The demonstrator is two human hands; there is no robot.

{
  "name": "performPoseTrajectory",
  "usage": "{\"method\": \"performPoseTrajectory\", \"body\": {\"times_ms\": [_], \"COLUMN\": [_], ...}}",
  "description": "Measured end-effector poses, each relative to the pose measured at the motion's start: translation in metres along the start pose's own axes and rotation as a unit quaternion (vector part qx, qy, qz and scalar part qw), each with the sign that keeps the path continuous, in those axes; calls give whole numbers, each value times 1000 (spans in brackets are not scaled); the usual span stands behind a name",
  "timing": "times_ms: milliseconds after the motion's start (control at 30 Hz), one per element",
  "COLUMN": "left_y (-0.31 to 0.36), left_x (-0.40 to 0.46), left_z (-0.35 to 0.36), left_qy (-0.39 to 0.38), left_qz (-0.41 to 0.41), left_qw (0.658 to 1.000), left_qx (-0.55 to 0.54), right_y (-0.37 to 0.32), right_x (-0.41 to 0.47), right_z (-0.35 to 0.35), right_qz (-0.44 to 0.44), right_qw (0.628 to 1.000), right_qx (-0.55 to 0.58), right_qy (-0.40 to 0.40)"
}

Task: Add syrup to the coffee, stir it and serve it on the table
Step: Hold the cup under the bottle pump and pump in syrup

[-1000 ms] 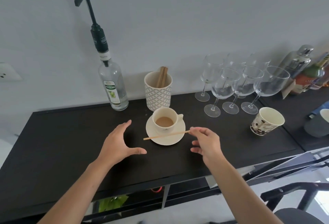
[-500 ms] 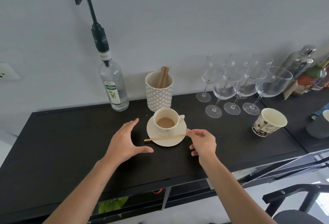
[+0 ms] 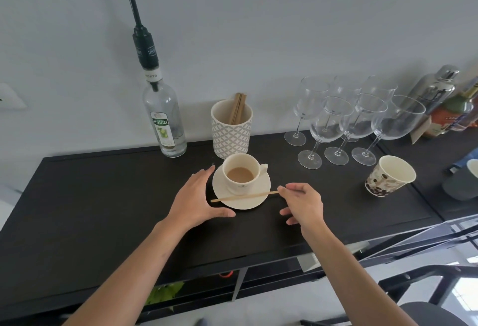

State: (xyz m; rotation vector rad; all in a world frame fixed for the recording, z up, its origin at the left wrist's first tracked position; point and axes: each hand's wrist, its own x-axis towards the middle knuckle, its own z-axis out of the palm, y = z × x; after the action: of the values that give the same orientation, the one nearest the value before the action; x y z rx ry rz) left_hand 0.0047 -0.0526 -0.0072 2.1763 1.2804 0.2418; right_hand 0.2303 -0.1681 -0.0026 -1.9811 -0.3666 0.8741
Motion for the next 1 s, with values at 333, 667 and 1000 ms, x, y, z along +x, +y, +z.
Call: {"method": "performPoseTrajectory", "body": {"times_ms": [333,667,1000], "left_y": [4,11,-12], "left_x": [9,24,23], "left_z": [5,8,-1], "left_qy": [-6,-7,-25], "left_qz": [9,26,-20], "left_qw": [1000,1000,999], "left_qx": [5,17,8], "right_y": [3,-19,-22], "right_x": [5,30,24], "right_z": [3,10,28], "right_qz": [-153,-237,-261], "right_qw": [978,898,899], "right_qx": [-138,-319,-304], "right_qy": [33,-190,-180]}}
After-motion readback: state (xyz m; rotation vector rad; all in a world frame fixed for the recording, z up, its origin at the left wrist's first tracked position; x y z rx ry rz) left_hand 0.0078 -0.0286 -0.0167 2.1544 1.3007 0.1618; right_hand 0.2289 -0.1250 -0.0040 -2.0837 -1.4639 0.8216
